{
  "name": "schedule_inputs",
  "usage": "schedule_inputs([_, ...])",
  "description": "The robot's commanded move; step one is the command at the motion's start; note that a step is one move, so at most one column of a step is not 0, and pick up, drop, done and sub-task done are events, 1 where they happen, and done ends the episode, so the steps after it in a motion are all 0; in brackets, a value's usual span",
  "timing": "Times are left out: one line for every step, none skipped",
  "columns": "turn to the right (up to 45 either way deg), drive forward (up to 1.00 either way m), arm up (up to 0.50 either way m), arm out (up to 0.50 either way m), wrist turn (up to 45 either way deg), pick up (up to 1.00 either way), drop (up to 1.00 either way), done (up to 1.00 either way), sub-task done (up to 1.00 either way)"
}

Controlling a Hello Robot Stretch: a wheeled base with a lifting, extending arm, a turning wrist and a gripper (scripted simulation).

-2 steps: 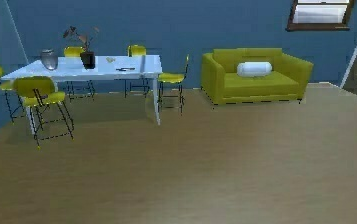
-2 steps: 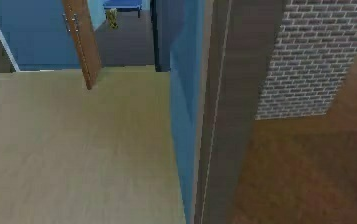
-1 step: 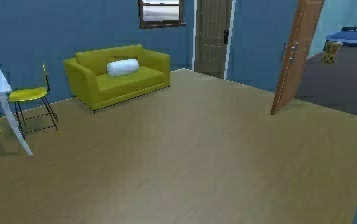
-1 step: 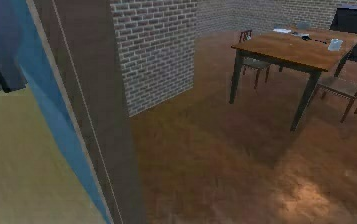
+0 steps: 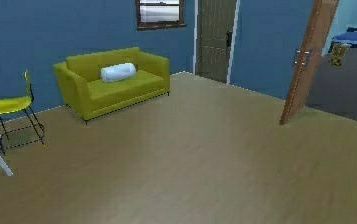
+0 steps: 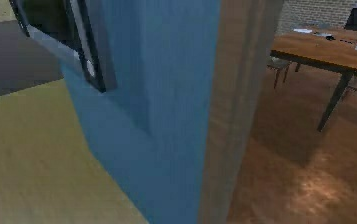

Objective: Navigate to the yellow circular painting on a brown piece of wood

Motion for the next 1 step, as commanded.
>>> schedule_inputs([45.0,0.00,0.00,0.00,0.0,0.00,0.00,0.00,0.00])
